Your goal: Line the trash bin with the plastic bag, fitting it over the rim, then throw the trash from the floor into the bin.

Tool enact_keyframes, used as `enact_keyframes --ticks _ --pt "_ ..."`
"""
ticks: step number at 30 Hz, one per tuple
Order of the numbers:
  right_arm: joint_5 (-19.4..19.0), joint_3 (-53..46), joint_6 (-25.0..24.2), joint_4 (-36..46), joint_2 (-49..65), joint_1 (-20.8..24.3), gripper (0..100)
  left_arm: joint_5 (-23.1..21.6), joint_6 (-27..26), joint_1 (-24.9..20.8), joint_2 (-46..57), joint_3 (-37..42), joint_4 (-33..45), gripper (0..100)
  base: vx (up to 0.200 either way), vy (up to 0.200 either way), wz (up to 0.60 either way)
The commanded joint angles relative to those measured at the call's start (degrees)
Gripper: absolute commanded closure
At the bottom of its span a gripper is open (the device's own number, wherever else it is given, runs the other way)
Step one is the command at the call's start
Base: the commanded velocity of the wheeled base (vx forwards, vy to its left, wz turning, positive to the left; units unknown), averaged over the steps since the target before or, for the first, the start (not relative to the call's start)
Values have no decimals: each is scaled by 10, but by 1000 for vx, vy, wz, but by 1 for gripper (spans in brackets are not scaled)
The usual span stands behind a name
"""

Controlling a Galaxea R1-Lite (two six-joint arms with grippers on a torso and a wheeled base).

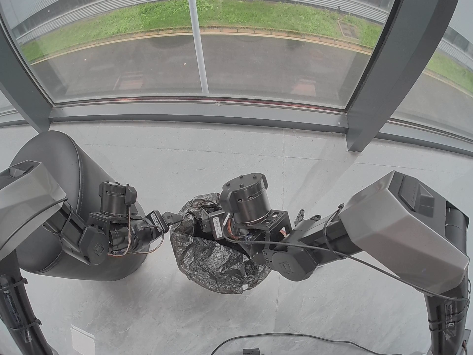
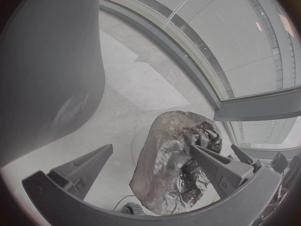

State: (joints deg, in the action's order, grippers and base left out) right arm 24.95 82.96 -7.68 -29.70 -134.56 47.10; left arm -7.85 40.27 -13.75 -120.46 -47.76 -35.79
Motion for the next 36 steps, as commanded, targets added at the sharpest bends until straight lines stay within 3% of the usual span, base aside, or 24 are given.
enact_keyframes --ticks 1,16,36 --pt "0 -13 0 0 -13 21 0 -1 11 -10 56 41 -3 0 0 0 0" --pt "1 -23 4 -7 -69 36 0 -16 22 -6 77 59 -4 0 0 0 0" --pt "-1 73 11 19 -154 28 0 -16 22 -4 74 58 -4 0 0 0 0"
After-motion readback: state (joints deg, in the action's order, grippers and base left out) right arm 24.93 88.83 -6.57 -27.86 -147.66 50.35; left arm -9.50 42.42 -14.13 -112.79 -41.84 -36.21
